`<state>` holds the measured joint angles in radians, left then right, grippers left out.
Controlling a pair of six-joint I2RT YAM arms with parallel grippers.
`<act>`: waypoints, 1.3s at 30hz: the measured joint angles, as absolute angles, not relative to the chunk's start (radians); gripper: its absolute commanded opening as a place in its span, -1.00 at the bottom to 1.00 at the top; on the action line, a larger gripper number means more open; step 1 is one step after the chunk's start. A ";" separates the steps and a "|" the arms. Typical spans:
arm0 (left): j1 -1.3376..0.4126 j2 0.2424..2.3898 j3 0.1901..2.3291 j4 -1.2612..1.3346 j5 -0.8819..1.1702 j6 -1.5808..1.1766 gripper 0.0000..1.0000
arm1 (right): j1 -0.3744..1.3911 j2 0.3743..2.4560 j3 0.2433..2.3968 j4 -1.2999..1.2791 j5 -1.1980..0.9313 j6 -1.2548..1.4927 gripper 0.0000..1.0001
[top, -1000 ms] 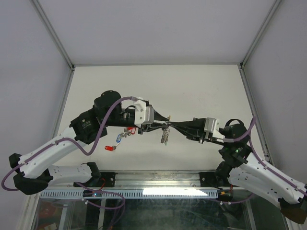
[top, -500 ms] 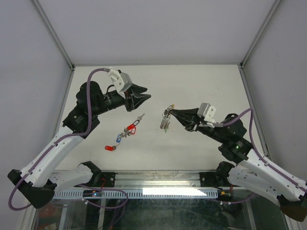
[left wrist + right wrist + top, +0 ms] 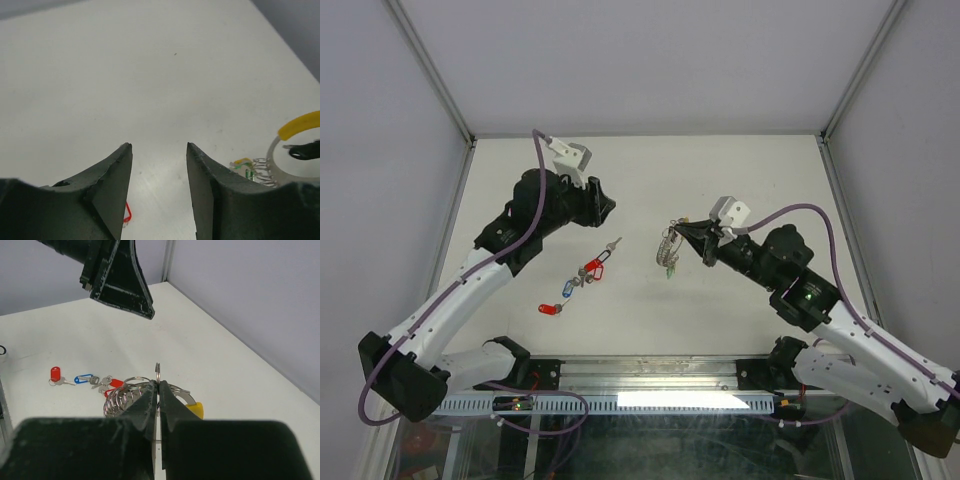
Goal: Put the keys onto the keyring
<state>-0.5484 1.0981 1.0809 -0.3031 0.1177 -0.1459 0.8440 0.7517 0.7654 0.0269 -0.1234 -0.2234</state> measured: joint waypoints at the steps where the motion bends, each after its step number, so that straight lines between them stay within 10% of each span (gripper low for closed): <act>1: -0.548 1.108 1.071 -0.325 0.083 -0.168 -0.05 | 0.840 0.754 0.765 0.022 -0.120 -0.219 -1.00; 16: -0.548 1.160 0.882 -0.548 -0.265 -0.431 0.04 | 0.818 0.772 0.719 0.003 -0.149 -0.165 -1.00; 39: -0.548 1.593 1.074 -0.909 -0.204 -0.004 -0.21 | 0.774 0.797 0.690 0.009 -0.229 -0.166 -1.00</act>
<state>-0.5480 1.5932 1.0744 -0.9092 -0.2035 -0.0044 0.7742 0.7975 0.6899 0.0093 -0.2295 -0.1658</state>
